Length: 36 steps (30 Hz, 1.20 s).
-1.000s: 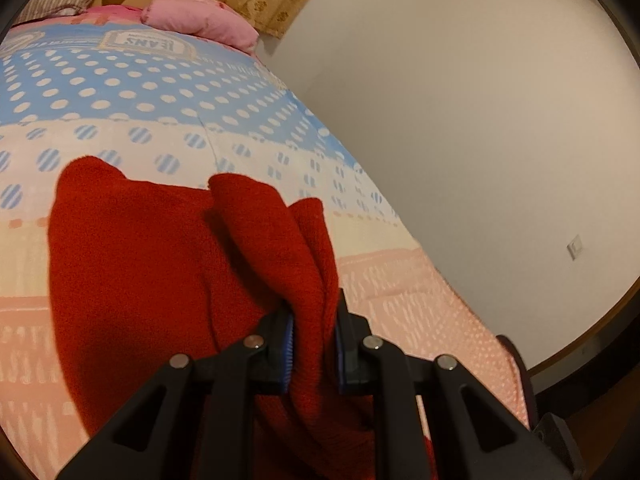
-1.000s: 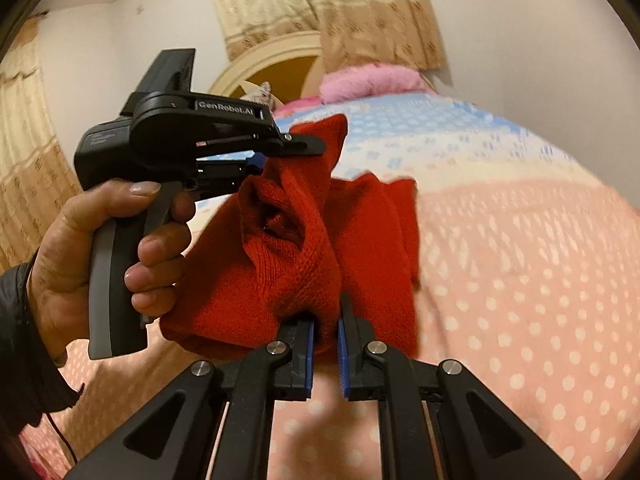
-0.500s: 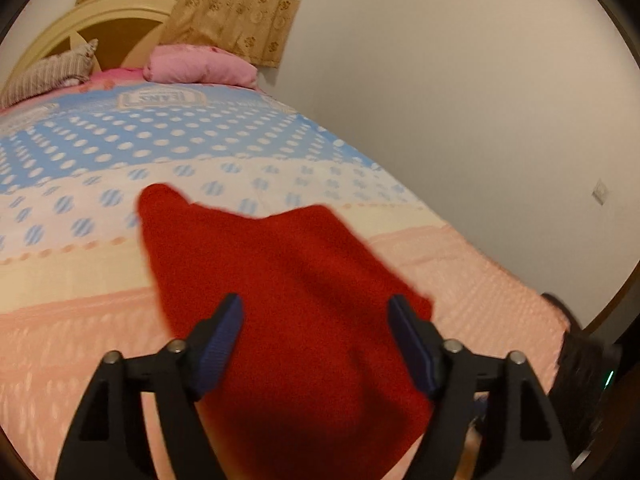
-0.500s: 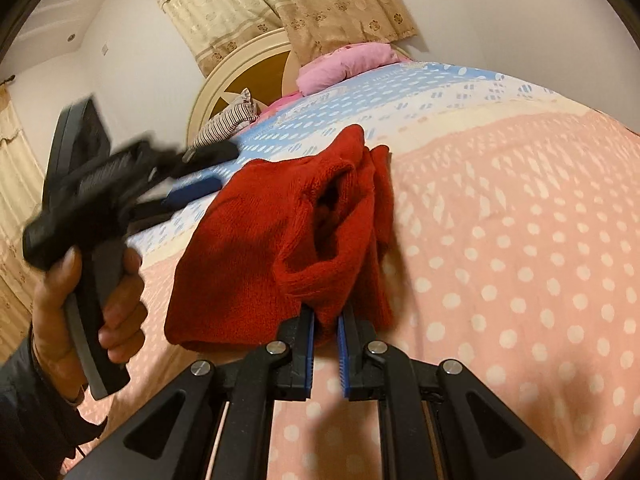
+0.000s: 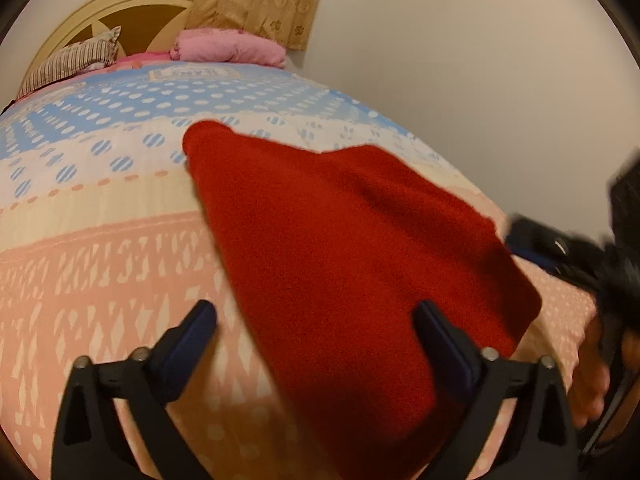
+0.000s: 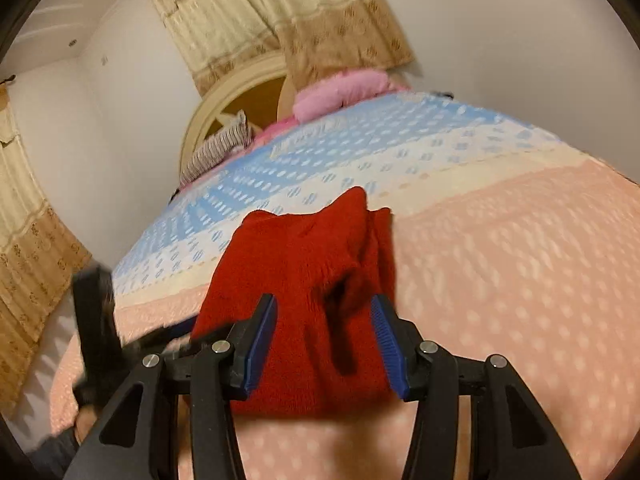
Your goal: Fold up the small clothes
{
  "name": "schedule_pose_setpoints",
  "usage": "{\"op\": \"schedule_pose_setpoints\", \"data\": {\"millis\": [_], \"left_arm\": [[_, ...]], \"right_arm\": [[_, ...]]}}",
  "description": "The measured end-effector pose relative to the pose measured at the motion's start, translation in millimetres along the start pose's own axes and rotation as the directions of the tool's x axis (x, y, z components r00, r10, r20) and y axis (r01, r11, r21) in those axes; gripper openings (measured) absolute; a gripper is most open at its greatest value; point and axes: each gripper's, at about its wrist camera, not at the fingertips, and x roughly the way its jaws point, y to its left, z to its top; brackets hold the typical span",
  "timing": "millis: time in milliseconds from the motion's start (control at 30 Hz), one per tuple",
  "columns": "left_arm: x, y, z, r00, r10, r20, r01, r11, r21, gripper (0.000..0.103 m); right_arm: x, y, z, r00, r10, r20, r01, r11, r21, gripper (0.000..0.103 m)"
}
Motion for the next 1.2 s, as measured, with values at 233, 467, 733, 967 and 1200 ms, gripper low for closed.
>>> {"op": "schedule_pose_setpoints", "data": {"millis": [233, 467, 733, 967, 1200], "left_arm": [[-6, 9, -4, 1.000, -0.030, 0.004, 0.030, 0.999, -0.038, 0.103], [2, 0, -6, 0.999, 0.002, -0.038, -0.002, 1.000, 0.003, 0.103], [0, 3, -8, 1.000, 0.008, -0.029, -0.008, 1.000, -0.008, 0.103], [-6, 27, -7, 0.996, -0.092, 0.002, 0.092, 0.989, -0.117, 0.103], [-6, 39, -8, 0.993, -0.114, 0.029, 0.118, 0.972, -0.206, 0.103]], "right_arm": [[33, -23, -1, 0.995, -0.057, -0.079, 0.061, 0.997, 0.055, 0.012], [23, -25, -12, 0.990, -0.131, -0.044, 0.131, 0.991, 0.010, 0.018], [4, 20, 32, 0.993, -0.072, 0.096, 0.082, 0.991, -0.106, 0.047], [65, 36, 35, 0.987, 0.060, -0.152, -0.087, 0.980, -0.178, 0.048], [71, -22, 18, 0.989, 0.113, -0.100, -0.115, 0.993, -0.006, 0.048]]}}
